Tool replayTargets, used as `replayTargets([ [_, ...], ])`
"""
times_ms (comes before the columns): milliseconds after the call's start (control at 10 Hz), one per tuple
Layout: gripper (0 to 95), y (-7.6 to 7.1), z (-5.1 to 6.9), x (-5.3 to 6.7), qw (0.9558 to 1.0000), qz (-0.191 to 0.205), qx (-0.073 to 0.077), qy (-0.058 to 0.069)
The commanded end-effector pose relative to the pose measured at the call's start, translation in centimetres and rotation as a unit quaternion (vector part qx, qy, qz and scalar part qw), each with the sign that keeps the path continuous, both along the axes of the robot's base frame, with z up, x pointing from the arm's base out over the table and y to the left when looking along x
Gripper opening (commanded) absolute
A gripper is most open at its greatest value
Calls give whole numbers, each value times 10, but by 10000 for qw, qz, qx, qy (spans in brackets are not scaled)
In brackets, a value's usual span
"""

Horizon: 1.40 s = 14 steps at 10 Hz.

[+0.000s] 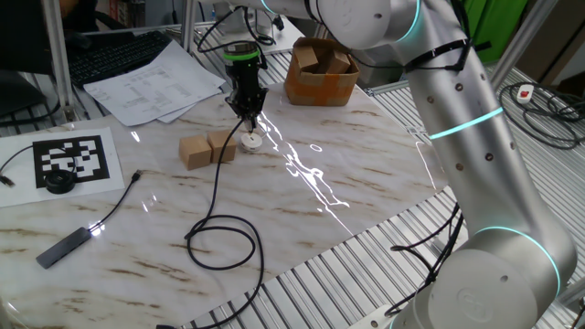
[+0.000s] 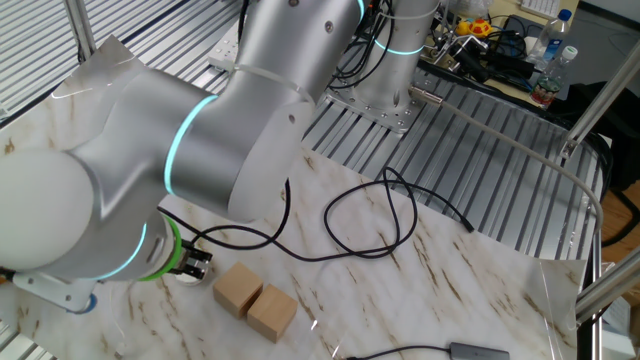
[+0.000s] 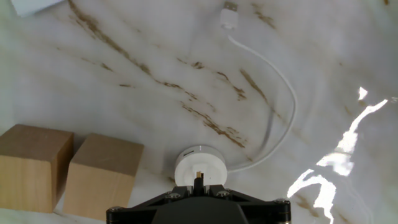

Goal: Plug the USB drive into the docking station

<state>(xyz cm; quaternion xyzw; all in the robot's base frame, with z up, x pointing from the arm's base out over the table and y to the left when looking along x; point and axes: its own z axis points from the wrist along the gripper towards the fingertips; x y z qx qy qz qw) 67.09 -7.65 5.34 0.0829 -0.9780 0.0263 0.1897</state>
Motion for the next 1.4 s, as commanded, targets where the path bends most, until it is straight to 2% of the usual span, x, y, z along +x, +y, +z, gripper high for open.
replayTargets([
  [100, 0, 0, 0, 2, 10000, -77, 22, 22],
  [500, 0, 0, 0, 2, 9998, -186, 26, -82],
  [1400, 0, -3, -2, 4, 9998, -108, 19, -159],
])
